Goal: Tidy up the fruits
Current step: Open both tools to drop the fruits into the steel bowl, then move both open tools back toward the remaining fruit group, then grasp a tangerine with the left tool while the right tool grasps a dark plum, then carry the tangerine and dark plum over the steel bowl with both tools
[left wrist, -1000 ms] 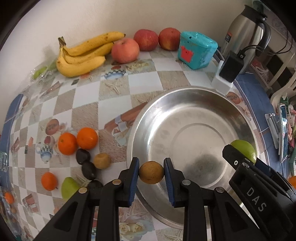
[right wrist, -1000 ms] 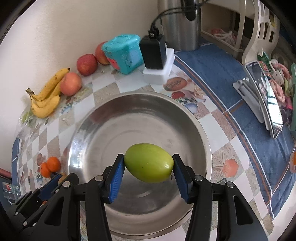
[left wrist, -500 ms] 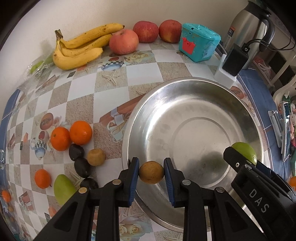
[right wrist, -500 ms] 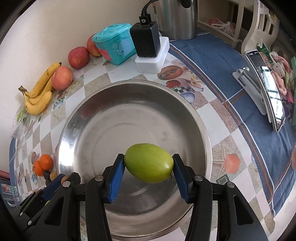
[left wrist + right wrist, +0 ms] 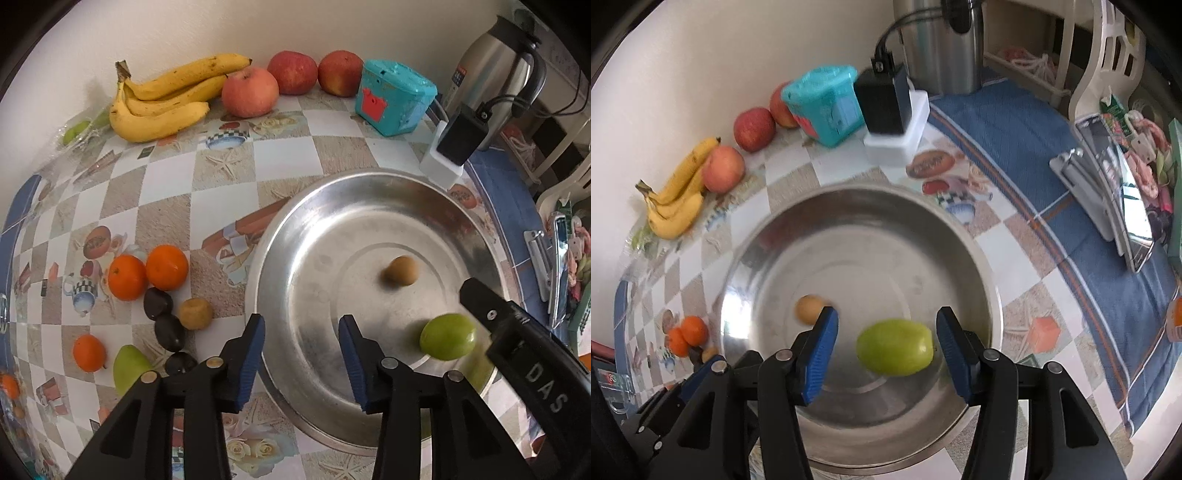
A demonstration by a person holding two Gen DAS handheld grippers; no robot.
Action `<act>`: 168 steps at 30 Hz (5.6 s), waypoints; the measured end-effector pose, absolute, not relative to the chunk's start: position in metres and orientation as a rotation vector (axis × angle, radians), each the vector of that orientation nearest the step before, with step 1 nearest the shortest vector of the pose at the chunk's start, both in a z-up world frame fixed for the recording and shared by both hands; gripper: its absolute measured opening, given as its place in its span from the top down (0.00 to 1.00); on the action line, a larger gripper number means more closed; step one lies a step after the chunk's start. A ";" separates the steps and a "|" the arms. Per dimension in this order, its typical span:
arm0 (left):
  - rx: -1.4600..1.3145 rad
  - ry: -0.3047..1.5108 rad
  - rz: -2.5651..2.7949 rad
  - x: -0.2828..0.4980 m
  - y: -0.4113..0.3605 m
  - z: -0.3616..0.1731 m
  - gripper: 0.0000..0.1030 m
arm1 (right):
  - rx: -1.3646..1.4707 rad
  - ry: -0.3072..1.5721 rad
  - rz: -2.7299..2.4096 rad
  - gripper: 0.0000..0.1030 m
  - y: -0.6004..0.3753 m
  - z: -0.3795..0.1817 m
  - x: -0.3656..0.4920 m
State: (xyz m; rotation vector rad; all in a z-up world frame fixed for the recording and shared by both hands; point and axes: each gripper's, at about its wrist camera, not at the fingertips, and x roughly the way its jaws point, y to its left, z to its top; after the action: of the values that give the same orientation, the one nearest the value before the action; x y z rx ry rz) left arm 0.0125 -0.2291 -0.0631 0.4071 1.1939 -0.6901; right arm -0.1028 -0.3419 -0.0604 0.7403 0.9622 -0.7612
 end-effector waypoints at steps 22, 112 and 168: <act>0.328 1.233 -0.364 0.059 -0.165 -0.060 0.32 | 0.644 1.030 -0.710 0.32 -0.330 -0.054 -0.089; 0.018 1.264 -0.354 0.125 -0.016 -0.068 0.10 | 0.387 0.946 -0.277 0.06 -0.183 -0.049 0.011; 0.025 1.271 -0.442 0.123 -0.041 -0.078 0.63 | 0.457 1.035 -0.235 0.74 -0.179 -0.080 0.023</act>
State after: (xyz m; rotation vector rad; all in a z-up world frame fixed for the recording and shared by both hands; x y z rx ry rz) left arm 0.1230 -0.0412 -0.0782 0.0249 1.2710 -0.4420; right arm 0.0227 -0.1786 -0.0801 0.4565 1.0352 -0.2351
